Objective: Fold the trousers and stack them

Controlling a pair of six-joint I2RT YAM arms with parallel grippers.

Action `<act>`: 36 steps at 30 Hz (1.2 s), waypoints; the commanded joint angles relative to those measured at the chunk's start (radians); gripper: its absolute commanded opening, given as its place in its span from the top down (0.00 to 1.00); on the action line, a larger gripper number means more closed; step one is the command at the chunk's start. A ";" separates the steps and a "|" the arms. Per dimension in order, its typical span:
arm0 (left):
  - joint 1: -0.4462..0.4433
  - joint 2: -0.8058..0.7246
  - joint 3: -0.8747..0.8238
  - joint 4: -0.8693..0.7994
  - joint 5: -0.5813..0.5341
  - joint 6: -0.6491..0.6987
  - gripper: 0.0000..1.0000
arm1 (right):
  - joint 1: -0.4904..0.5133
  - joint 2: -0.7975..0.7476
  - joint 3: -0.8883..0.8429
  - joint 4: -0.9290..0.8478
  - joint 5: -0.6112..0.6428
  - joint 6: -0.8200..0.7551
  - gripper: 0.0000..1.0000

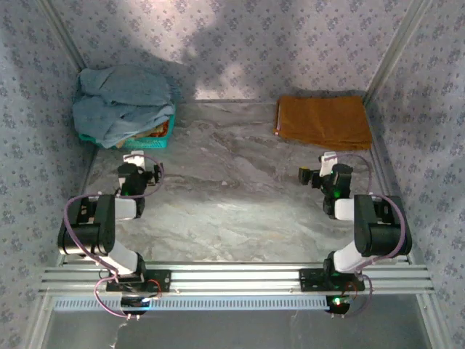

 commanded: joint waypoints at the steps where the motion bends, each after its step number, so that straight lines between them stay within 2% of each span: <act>1: -0.005 0.003 0.006 0.007 0.002 0.002 0.01 | -0.003 -0.010 -0.008 0.022 -0.012 -0.018 0.00; 30: -0.004 0.002 0.006 0.007 0.002 0.001 0.00 | -0.007 -0.010 -0.008 0.022 -0.016 -0.016 0.00; 35: -0.003 0.001 0.007 0.006 0.004 0.000 0.00 | 0.010 -0.007 0.015 -0.013 0.122 0.015 0.00; 36: -0.010 -0.008 0.012 -0.004 -0.029 -0.003 0.00 | 0.018 -0.015 0.025 -0.037 0.168 0.025 0.00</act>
